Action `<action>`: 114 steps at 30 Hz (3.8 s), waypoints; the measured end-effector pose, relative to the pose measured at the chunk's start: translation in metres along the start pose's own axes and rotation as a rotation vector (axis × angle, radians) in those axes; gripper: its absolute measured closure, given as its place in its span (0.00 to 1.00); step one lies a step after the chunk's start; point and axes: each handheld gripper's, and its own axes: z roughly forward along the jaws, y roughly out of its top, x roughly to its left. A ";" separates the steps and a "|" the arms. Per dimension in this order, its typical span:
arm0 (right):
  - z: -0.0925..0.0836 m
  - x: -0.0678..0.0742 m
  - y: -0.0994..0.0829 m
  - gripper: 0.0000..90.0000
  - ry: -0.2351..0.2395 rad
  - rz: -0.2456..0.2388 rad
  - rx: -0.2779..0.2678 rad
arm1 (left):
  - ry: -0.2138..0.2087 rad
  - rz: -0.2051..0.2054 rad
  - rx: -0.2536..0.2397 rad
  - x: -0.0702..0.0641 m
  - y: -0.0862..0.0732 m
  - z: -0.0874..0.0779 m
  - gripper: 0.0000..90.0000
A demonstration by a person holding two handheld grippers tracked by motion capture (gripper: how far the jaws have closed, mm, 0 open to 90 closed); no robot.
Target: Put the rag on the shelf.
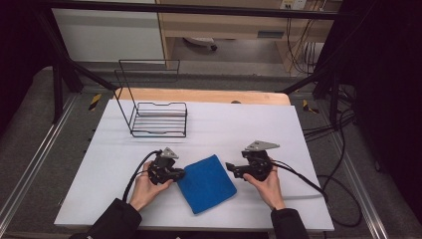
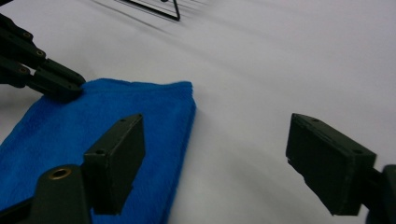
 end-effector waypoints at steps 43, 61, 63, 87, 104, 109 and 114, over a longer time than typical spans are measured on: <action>0.100 0.051 0.058 0.96 0.172 -0.185 0.132 | 0.099 -0.081 -0.085 -0.008 -0.031 -0.046 0.95; 0.058 0.053 0.048 0.45 0.030 -0.128 0.063 | 0.126 -0.108 -0.057 -0.002 -0.046 -0.038 0.94; 0.046 0.047 0.037 0.49 0.001 -0.099 0.073 | 0.126 -0.106 -0.058 -0.002 -0.046 -0.038 0.94; 0.057 0.024 0.038 0.96 0.068 0.008 0.150 | 0.129 -0.187 -0.093 -0.015 -0.053 -0.046 0.93; 0.029 0.047 0.008 0.47 0.040 -0.051 0.090 | 0.145 -0.121 -0.144 -0.020 -0.057 -0.052 0.68; 0.021 0.067 -0.020 0.46 0.092 0.012 0.124 | 0.108 -0.099 -0.137 -0.011 -0.053 -0.055 0.51; 0.025 0.078 -0.034 0.53 0.123 0.044 0.153 | 0.071 -0.103 -0.130 0.000 -0.052 -0.057 0.36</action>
